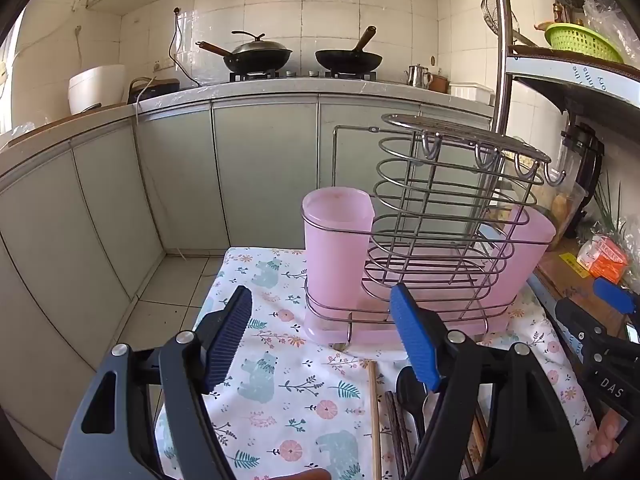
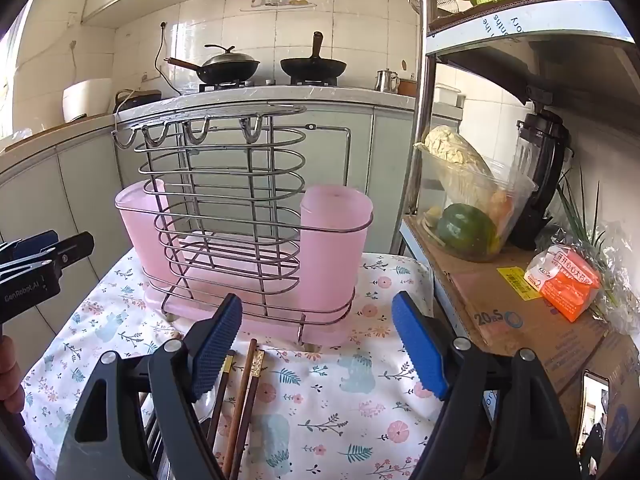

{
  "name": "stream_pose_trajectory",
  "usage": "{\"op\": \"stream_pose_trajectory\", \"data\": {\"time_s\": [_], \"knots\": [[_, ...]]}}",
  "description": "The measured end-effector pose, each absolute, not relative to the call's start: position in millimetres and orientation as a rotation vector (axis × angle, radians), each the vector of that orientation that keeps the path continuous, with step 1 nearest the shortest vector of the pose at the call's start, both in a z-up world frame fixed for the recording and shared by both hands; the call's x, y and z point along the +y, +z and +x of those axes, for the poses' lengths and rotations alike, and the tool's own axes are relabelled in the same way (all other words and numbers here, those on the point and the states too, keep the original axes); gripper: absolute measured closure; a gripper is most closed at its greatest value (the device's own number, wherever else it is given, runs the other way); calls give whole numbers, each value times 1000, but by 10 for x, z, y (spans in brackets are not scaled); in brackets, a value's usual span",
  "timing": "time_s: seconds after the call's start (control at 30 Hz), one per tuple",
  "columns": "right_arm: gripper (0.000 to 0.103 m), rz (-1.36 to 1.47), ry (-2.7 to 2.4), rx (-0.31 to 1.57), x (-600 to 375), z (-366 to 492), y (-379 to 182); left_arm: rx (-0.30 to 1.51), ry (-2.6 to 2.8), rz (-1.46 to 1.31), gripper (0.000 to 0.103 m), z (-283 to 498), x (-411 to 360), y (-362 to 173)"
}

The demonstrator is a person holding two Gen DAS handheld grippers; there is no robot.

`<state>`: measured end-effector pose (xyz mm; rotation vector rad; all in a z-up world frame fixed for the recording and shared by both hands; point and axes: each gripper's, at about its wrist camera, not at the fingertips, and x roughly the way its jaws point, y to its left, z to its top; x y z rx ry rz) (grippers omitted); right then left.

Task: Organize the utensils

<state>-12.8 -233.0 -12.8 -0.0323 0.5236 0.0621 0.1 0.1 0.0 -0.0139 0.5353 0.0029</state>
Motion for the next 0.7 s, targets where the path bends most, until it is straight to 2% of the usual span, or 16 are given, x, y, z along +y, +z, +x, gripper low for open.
{"op": "stream_pose_trajectory", "data": {"time_s": [0.7], "knots": [[26,-37,60,506,-2340,-155,-87,522,2,-14,31,-23,-45,14]]}}
